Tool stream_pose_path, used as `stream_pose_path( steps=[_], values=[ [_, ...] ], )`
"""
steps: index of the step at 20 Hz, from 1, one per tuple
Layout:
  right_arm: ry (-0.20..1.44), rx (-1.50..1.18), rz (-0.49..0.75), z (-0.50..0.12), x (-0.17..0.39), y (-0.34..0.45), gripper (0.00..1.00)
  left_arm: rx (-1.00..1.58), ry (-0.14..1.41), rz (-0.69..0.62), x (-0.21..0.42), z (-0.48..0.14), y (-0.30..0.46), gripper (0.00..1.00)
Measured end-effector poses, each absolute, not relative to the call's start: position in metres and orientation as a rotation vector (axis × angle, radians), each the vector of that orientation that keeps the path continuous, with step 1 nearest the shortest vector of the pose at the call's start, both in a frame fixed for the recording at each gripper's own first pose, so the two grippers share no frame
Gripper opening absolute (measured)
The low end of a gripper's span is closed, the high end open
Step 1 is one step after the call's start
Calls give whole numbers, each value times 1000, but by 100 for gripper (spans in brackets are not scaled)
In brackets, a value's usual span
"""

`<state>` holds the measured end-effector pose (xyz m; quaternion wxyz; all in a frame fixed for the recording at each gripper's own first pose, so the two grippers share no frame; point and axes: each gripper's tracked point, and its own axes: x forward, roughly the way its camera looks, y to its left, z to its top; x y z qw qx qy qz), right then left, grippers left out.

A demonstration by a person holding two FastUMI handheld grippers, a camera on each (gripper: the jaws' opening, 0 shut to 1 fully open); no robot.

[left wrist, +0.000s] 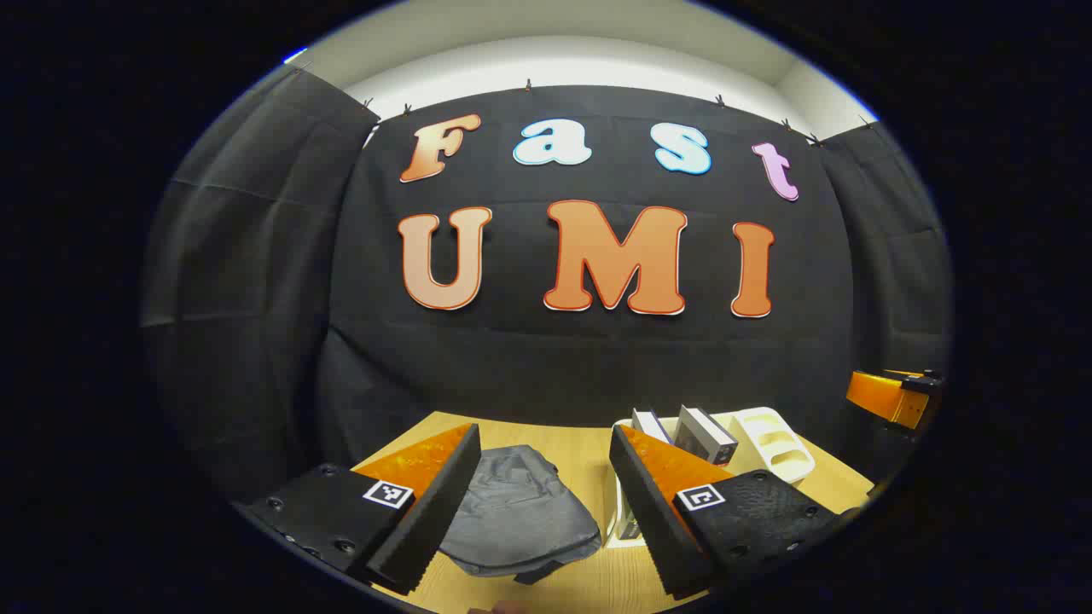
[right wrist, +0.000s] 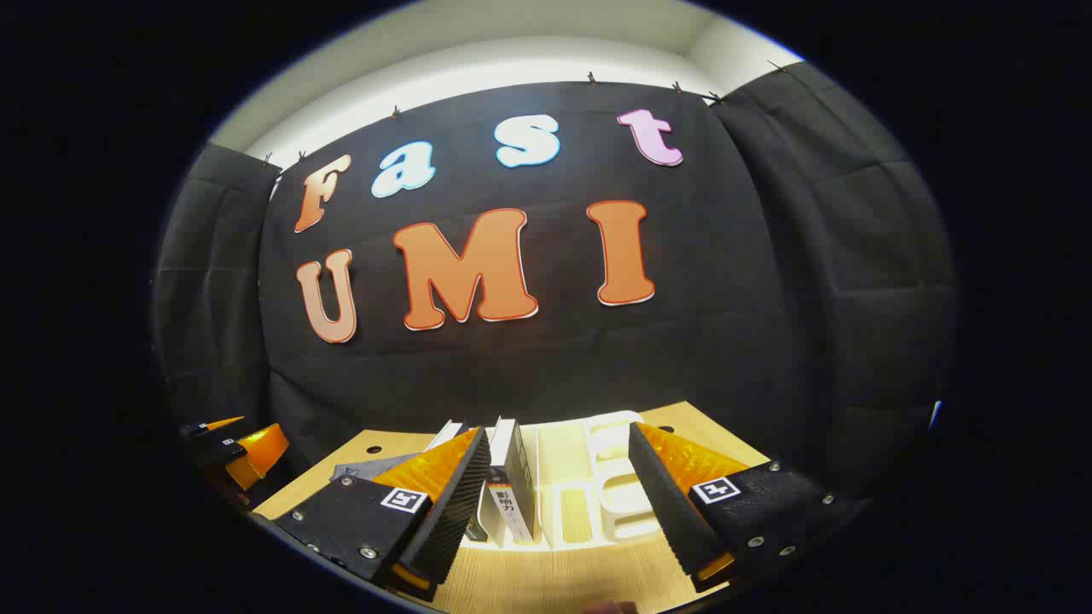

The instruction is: Open the schoolbag, grab two books from the bookshelf and put them into the schoolbag.

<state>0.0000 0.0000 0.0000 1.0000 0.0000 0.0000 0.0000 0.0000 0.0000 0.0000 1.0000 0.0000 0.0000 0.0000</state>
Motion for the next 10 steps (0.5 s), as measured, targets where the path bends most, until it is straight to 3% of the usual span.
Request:
stream_pose_path(
  steps=[1, 3, 6, 10],
  values=[
    [5, 18, 9, -3, 3, 5, 100, 17, -4, 2, 3, 1, 6, 96],
    [22, 27, 57, -5, 8, 23, 97, 23, -37, 36, 5, 13, 22, 96],
    [5, -58, 31, 3, 13, 13, 100, -31, -40, 38, 13, 13, 26, 96],
    [43, -71, 15, -1, 13, 8, 97, -24, -4, 41, 25, 12, 25, 96]
  ],
)
